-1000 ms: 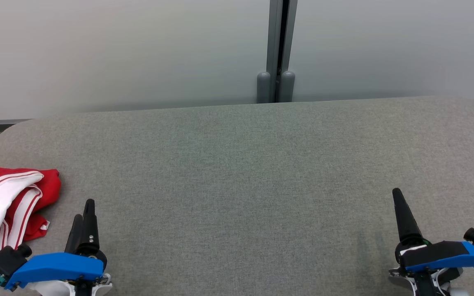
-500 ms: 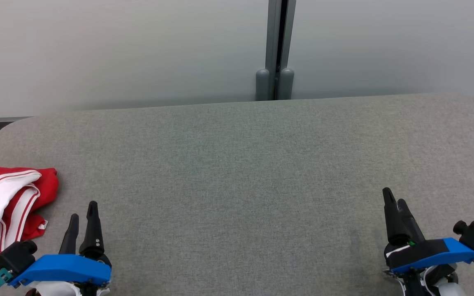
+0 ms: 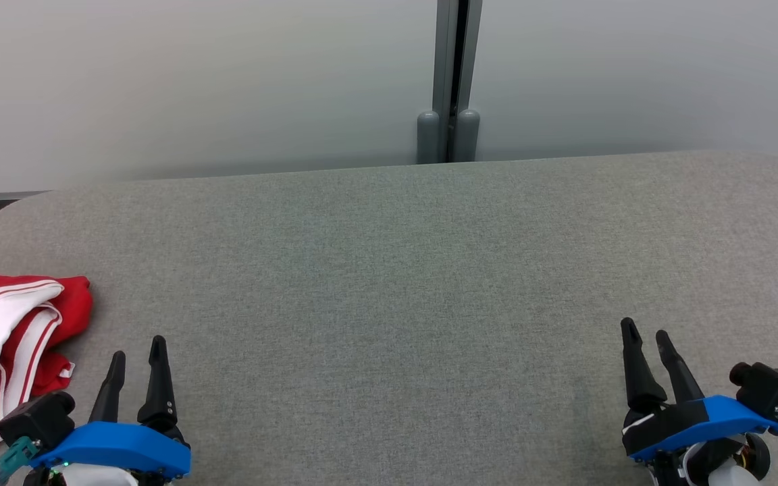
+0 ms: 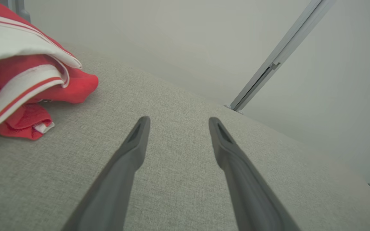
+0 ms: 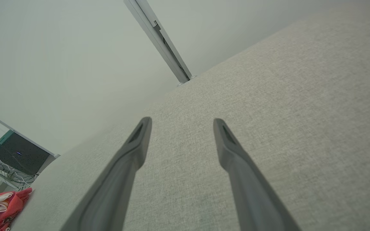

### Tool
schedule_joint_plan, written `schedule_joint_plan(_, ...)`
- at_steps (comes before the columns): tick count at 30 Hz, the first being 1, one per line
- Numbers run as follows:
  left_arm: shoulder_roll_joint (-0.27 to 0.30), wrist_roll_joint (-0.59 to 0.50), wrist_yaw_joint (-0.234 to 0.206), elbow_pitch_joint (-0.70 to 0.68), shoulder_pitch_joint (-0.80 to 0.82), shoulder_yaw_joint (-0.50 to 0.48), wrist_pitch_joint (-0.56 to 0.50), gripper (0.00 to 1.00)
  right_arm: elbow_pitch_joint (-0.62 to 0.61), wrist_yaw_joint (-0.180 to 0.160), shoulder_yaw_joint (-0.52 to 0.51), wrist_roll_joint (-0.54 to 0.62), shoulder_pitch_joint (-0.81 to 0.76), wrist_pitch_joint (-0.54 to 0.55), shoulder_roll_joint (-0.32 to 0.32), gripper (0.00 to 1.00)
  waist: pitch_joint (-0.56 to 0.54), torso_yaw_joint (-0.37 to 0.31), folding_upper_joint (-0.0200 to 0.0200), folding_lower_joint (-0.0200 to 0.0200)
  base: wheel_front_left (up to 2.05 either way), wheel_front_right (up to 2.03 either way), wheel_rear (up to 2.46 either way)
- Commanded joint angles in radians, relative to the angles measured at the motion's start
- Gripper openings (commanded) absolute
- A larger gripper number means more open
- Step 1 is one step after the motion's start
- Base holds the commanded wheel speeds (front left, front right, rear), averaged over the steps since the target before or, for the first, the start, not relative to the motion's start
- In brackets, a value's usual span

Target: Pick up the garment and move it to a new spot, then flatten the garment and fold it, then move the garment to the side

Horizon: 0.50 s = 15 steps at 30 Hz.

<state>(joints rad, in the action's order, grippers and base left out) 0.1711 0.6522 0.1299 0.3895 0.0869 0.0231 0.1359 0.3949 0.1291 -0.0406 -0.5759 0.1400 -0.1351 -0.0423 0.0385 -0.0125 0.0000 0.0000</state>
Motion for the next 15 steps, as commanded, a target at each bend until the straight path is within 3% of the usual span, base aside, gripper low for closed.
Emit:
schedule_joint_plan(1, 0.010, -0.027, 0.001, -0.003, 0.011, 0.007, 0.009, 1.00, -0.007, 0.002, -0.001, 0.030, 0.024, -0.011, -0.007, 1.00, 0.000, -0.001, 0.0000, 0.0000, 0.00, 0.00, 0.00)
schedule_joint_plan(15, 0.017, -0.178, 0.001, 0.007, 0.018, 0.017, 0.045, 1.00, -0.006, 0.002, 0.004, 0.185, 0.027, -0.046, -0.009, 1.00, 0.004, -0.002, 0.0000, 0.0000, 0.00, 0.00, 0.00)
